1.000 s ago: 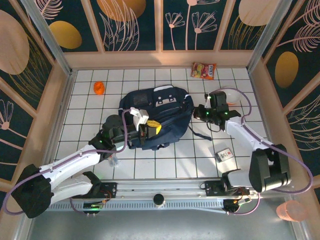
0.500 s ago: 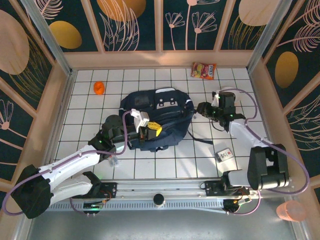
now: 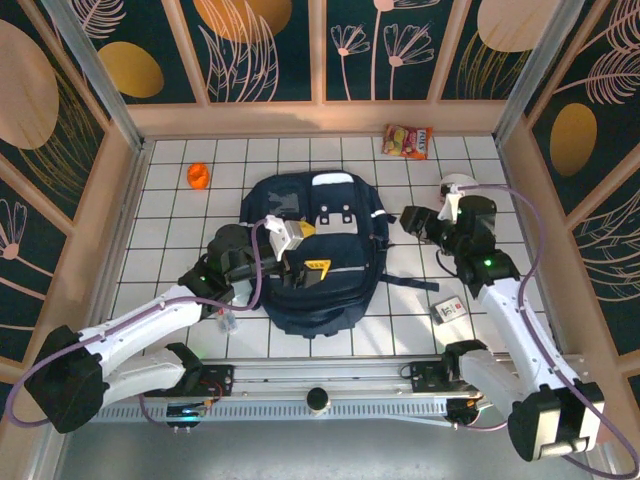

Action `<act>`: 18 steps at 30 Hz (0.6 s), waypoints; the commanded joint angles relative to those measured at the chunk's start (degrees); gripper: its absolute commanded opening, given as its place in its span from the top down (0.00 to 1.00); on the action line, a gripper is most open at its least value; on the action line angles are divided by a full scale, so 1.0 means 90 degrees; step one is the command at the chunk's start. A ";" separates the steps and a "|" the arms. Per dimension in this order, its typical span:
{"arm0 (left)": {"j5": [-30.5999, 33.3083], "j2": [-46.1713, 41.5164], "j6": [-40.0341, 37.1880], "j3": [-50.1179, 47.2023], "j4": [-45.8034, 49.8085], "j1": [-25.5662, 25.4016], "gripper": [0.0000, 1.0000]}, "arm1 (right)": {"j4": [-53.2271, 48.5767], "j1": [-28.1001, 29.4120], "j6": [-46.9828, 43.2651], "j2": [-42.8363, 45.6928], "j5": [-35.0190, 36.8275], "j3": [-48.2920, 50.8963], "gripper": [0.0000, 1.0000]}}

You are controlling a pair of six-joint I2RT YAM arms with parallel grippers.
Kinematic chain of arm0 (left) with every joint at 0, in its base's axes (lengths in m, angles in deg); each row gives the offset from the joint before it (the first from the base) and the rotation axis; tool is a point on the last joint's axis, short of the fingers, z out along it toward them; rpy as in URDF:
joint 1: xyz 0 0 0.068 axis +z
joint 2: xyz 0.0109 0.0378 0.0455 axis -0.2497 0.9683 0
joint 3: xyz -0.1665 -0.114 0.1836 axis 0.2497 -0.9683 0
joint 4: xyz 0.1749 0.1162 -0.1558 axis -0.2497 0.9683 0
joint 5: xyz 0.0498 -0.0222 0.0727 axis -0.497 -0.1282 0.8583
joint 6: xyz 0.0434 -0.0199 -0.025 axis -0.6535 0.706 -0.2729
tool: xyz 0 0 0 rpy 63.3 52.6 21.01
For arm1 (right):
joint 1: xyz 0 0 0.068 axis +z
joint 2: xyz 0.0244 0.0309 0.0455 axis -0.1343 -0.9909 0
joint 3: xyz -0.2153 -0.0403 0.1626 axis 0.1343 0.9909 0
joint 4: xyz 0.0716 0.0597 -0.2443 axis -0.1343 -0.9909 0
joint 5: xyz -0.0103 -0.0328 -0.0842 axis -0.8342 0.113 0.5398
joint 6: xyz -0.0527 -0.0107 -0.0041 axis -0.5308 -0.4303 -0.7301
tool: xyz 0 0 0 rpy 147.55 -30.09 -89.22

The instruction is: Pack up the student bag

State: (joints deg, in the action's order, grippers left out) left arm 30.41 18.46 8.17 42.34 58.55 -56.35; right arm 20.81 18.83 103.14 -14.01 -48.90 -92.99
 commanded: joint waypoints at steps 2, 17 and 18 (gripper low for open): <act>0.0707 0.0284 -0.1255 0.0467 0.1427 0.0023 0.15 | -0.0452 0.0305 -0.0300 0.0166 0.0287 0.0210 0.47; 0.0041 0.2284 -0.4275 0.1305 0.2925 -0.0514 0.10 | -0.0153 0.0373 -0.0242 0.0480 0.0330 0.0415 0.47; -0.0089 0.2367 -0.4268 0.1323 0.2884 -0.0527 0.10 | -0.0139 0.0371 -0.0242 0.0480 0.0320 0.0424 0.47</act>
State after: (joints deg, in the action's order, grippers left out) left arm 34.28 38.13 -25.32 52.42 83.07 -60.28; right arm 17.73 21.76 100.84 -10.31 -46.40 -90.35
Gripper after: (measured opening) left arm 0.900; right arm 0.534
